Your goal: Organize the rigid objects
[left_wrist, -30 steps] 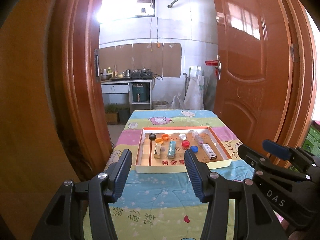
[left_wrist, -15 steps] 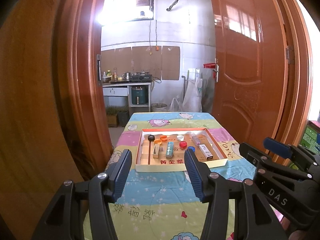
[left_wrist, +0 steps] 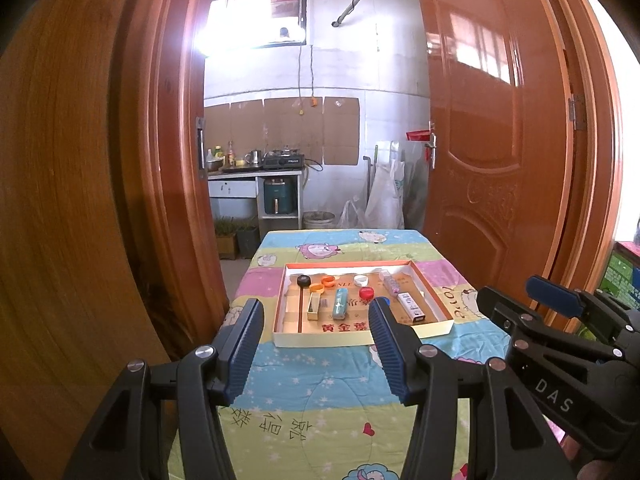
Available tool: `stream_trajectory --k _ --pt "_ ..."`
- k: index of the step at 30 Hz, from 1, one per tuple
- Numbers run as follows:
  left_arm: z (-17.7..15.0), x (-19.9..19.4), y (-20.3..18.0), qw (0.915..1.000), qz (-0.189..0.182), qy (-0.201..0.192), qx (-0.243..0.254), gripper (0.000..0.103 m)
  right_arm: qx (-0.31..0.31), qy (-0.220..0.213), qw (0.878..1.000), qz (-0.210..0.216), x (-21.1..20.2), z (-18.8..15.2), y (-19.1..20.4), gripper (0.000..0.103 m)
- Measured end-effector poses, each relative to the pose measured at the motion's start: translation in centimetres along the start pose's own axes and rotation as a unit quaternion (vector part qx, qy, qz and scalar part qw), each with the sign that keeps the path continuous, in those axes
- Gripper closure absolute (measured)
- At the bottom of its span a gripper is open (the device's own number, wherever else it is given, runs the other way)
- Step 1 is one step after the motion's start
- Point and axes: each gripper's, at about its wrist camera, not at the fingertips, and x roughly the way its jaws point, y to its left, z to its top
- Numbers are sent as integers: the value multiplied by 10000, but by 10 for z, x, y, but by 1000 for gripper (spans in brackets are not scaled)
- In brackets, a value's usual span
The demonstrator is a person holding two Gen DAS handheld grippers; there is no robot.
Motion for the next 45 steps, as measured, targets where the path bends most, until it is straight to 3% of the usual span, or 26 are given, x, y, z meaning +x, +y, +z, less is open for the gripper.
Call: stream_trajectory --k 45 --pt "-1 -2 0 10000 -16 39 -6 48 17 13 10000 11 -1 -2 1 45"
